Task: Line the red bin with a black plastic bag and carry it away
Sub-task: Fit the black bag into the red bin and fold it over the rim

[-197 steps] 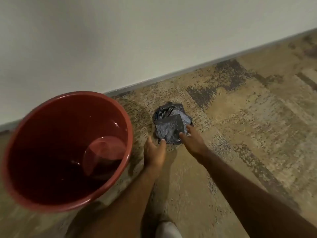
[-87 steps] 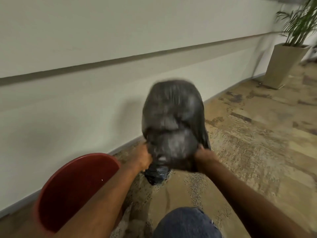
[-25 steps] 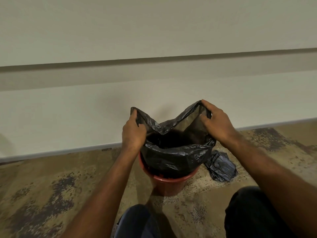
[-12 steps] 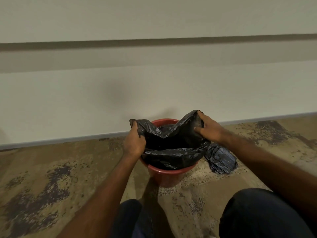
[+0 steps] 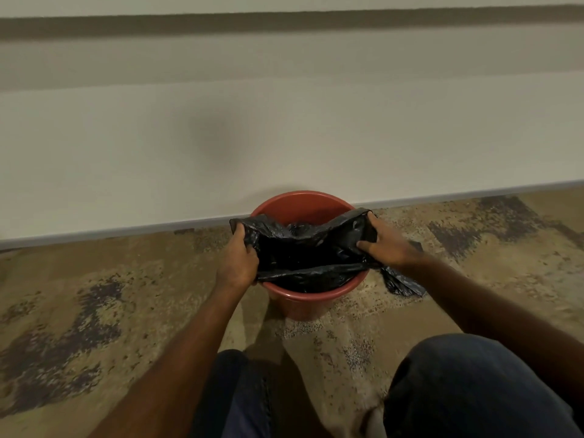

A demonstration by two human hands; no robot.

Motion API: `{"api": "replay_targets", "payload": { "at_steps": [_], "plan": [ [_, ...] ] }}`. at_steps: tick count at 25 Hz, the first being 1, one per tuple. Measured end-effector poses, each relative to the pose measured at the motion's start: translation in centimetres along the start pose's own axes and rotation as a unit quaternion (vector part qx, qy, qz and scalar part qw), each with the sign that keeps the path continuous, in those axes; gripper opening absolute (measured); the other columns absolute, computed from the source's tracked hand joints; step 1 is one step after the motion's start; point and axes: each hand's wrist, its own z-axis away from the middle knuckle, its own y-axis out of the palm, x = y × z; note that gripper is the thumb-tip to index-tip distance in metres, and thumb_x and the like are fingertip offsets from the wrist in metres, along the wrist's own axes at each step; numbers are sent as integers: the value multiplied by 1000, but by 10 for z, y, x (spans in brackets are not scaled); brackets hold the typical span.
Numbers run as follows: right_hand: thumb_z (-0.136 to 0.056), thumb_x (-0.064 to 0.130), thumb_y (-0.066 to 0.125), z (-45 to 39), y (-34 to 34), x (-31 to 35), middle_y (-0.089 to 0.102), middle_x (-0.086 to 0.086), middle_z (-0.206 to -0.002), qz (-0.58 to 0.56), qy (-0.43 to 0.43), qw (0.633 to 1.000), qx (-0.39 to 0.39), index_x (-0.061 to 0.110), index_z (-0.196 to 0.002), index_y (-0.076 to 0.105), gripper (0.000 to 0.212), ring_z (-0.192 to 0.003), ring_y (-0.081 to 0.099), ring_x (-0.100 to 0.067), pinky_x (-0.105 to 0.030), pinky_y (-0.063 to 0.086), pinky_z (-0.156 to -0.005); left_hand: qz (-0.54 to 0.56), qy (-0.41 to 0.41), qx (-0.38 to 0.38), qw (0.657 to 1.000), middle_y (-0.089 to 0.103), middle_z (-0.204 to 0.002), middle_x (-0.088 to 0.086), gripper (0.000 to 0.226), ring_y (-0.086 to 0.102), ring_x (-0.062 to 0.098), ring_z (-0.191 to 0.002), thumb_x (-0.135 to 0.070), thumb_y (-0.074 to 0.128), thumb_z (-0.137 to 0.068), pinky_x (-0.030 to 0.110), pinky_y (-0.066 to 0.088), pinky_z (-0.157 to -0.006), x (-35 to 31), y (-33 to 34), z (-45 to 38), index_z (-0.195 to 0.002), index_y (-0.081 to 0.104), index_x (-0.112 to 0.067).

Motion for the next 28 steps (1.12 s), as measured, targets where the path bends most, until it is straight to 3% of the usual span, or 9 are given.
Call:
{"api": "replay_targets", "payload": {
  "at_steps": [3, 6, 9, 11, 16, 20, 22, 24, 28],
  "plan": [
    [-88, 15, 77, 0, -4, -15, 67, -6, -126, -39, 35, 999, -7, 27, -155, 34, 81, -103, 71, -29, -50, 65, -75, 23, 29, 6, 999, 59, -123, -11, 51, 64, 19, -113, -24, 55, -102, 38, 57, -91, 13, -4, 5, -151, 40, -27],
    [-75, 30, 90, 4, -6, -29, 54, -6, -142, -30, 59, 998, -5, 27, -164, 14, 117, -111, 66, -35, -62, 59, -86, 56, 64, 70, 994, 55, -135, -17, 90, 57, 7, -120, -49, 77, -82, 23, 51, -95, 26, -8, 12, -157, 31, -30],
    [-55, 52, 92, 9, -5, -39, 44, -11, -155, -2, 52, 999, -12, 26, -164, 9, 139, -125, 58, -30, -52, 58, -96, 52, 60, 128, 989, 43, -159, -5, 136, 43, 11, -142, -63, 86, -55, 36, 40, -116, 36, -7, 22, -163, 11, -27],
    [-50, 58, 92, 11, -6, -43, 37, -12, -161, 13, 38, 999, -14, 26, -164, 7, 146, -131, 54, -31, -49, 58, -97, 26, 78, 133, 988, 35, -163, -3, 148, 35, 6, -142, -66, 87, -48, 34, 34, -118, 38, -5, 25, -164, 2, -29],
    [-54, 43, 96, 6, -12, -50, 32, -11, -162, 7, 17, 999, 29, 31, -164, -3, 148, -117, 61, -31, -54, 64, -78, -31, 96, 152, 983, 29, -163, -2, 145, 30, 3, -136, -40, 95, -60, 32, 32, -110, 46, -4, 28, -158, -11, -45],
    [-54, 40, 96, 5, -17, -51, 18, -6, -168, 24, -5, 998, 57, 26, -163, -12, 153, -145, 36, -35, -41, 59, -96, -16, 104, 157, 982, 32, -156, -19, 137, 32, 1, -134, -18, 89, -73, 49, 45, -111, 53, -2, 35, -155, -14, -55],
    [-55, 36, 96, 5, -19, -50, 21, -4, -165, 42, -25, 996, 72, 25, -163, -13, 153, -149, 29, -32, -46, 50, -108, 18, 107, 161, 981, 31, -140, -44, 129, 42, 3, -137, -8, 82, -80, 54, 55, -100, 52, -3, 36, -151, -11, -63],
    [-59, 27, 97, 5, -22, -52, 22, -6, -165, 93, -46, 991, 88, 25, -163, -10, 150, -151, 26, -33, -55, 44, -112, 39, 115, 163, 979, 27, -132, -59, 121, 41, -15, -133, -6, 76, -84, 44, 51, -106, 53, -3, 34, -157, -6, -56],
    [-69, 18, 94, 2, -16, -60, 14, -14, -168, 145, -39, 987, 62, 26, -164, -7, 139, -152, 24, -38, -60, 42, -113, 43, 112, 154, 981, 44, -140, -31, 111, 46, -2, -134, -10, 73, -88, 32, 48, -107, 54, 0, 36, -161, -3, -44]
  ]
}}
